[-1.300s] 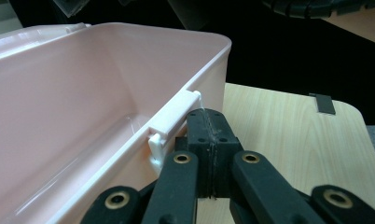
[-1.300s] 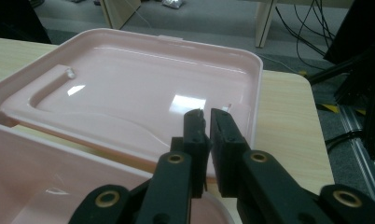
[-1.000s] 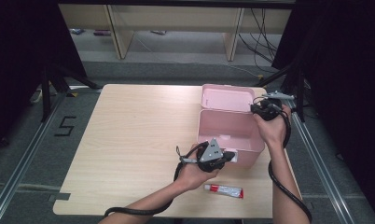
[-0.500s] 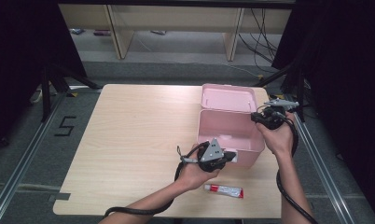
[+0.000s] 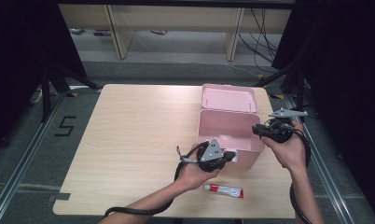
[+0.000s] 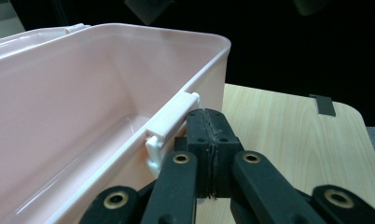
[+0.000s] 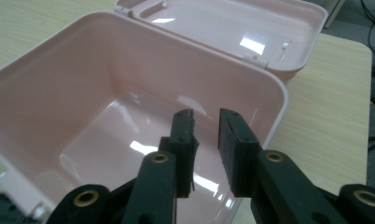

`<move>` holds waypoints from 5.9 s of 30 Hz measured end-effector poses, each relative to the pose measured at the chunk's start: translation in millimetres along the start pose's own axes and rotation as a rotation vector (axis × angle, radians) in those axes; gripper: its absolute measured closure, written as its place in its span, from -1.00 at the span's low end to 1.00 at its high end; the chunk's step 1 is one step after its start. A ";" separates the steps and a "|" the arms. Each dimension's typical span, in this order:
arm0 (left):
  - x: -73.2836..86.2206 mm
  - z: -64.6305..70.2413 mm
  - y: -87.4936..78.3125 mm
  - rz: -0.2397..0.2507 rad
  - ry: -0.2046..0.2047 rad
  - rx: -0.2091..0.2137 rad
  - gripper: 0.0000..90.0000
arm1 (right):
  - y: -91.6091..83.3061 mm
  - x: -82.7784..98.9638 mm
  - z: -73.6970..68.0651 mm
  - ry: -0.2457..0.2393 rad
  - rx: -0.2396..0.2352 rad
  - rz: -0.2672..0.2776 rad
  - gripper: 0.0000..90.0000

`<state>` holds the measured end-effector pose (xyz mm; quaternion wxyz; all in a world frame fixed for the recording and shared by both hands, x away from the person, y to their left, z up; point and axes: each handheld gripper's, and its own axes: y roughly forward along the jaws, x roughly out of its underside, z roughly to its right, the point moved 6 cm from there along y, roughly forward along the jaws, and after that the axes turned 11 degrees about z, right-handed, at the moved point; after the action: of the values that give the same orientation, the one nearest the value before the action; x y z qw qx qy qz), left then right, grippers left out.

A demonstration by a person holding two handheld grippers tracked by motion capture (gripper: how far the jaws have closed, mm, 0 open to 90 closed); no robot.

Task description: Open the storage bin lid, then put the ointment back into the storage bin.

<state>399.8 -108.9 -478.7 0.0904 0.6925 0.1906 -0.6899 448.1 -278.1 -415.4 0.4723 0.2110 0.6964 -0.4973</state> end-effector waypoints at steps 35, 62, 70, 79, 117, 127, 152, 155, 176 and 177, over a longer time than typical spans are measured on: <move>-26.8 -17.3 -60.9 0.003 -0.026 -0.015 0.56 | -33.0 33.3 -32.9 -0.086 -0.104 -0.042 0.51; -25.2 -73.8 -148.6 0.022 -0.040 -0.204 0.14 | -57.1 32.3 -47.1 -0.138 -0.149 0.006 0.63; -16.6 -84.8 -164.9 0.012 -0.075 -0.256 0.03 | -56.2 49.2 -54.0 -0.135 -0.189 -0.038 0.57; -19.0 -87.7 -175.1 0.023 -0.078 -0.280 0.00 | -55.7 60.1 -65.9 -0.177 -0.241 -0.083 0.53; -15.5 -89.6 -188.4 0.015 -0.094 -0.308 -0.08 | -6.7 96.5 -114.6 -0.539 -0.470 -0.537 0.41; -13.9 -87.3 -186.7 0.009 -0.092 -0.301 -0.08 | 5.0 113.1 -123.2 -0.656 -0.472 -0.651 0.36; -9.9 -86.0 -186.3 -0.005 -0.090 -0.298 -0.08 | 25.3 126.6 -125.1 -0.801 -0.422 -0.776 0.44; -9.3 -85.8 -186.5 -0.006 -0.090 -0.298 -0.08 | 28.0 127.4 -125.2 -0.818 -0.441 -0.782 0.46; -6.3 -86.1 -187.8 -0.011 -0.098 -0.299 -0.08 | 30.7 128.2 -126.5 -0.787 -0.458 -0.817 0.56; -6.1 -86.3 -188.4 -0.011 -0.098 -0.299 -0.08 | 31.0 128.0 -126.4 -0.790 -0.462 -0.816 0.56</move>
<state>406.2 95.4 -444.0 0.1978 0.6356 0.2904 -0.6874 355.7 -175.0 -534.3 0.4999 -0.3810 0.5830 -0.5149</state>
